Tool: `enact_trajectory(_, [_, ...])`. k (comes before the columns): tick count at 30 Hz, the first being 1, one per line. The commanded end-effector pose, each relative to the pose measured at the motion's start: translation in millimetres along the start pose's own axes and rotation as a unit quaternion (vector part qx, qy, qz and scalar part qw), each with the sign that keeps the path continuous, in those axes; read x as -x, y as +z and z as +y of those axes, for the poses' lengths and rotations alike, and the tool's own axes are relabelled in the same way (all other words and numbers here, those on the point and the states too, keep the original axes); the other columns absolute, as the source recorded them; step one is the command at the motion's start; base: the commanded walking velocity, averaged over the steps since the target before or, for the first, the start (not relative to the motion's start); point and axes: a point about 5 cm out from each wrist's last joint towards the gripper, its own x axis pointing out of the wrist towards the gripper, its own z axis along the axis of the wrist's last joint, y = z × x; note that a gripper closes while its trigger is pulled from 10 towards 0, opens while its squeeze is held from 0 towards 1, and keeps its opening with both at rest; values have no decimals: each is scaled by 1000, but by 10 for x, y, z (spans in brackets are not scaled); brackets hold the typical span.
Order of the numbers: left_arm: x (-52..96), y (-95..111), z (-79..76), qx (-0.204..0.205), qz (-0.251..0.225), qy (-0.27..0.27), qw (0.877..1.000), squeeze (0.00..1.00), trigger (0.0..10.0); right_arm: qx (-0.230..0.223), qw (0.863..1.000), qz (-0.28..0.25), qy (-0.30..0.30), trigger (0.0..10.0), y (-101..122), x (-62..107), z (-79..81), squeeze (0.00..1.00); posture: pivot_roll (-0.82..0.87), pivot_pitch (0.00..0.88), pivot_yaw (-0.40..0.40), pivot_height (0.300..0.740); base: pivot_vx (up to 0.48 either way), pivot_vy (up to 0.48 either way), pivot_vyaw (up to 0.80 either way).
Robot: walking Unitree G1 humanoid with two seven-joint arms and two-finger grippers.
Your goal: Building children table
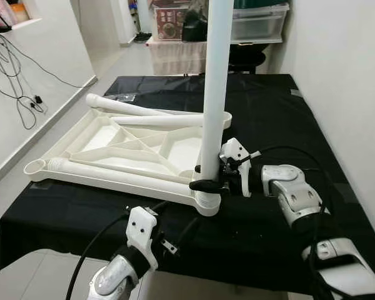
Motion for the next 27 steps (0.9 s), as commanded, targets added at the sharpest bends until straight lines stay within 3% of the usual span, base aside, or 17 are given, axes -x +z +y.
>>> enact_trajectory(1, [25,-2,17,-11,4,1,1000,0,10000,-2,999,-6,33,0,-2,-82,58,0,63,37,51,740,0,0,0])
enact_trajectory(10, [17,-14,36,-13,6,2,1000,0,10000,-18,1000,0,4,0,-127,-88,51,0,49,34,55,740,0,0,0])
enact_trajectory(11, [14,7,58,-12,4,1,1000,0,10000,-69,986,31,-146,0,-341,-93,58,0,39,52,42,740,0,0,0])
enact_trajectory(12, [14,7,58,-12,4,1,1000,0,10000,-69,986,31,-146,0,-341,-93,58,0,39,52,42,740,0,0,0])
enact_trajectory(13, [13,25,78,-11,2,0,1000,0,10000,-100,960,62,-255,0,-501,-46,76,0,41,56,41,740,0,0,0])
enact_trajectory(17, [13,25,78,-11,2,0,1000,0,10000,-100,960,62,-255,0,-501,-46,76,0,41,56,41,740,0,0,0])
enact_trajectory(18, [26,48,101,-10,0,1,1000,0,10000,-130,918,63,-370,0,-609,29,192,0,34,63,53,740,0,0,0])
enact_trajectory(21, [26,48,101,-10,0,1,1000,0,10000,-130,918,63,-370,0,-609,29,192,0,34,63,53,740,0,0,0])
enact_trajectory(22, [30,153,205,-2,-9,10,1000,0,10000,-143,892,63,-424,0,-614,58,353,0,-1,78,57,740,0,0,0])
enact_trajectory(27, [87,142,264,15,-1,14,1000,0,10000,-143,882,44,-446,0,-548,23,505,0,-7,64,75,740,0,0,0])
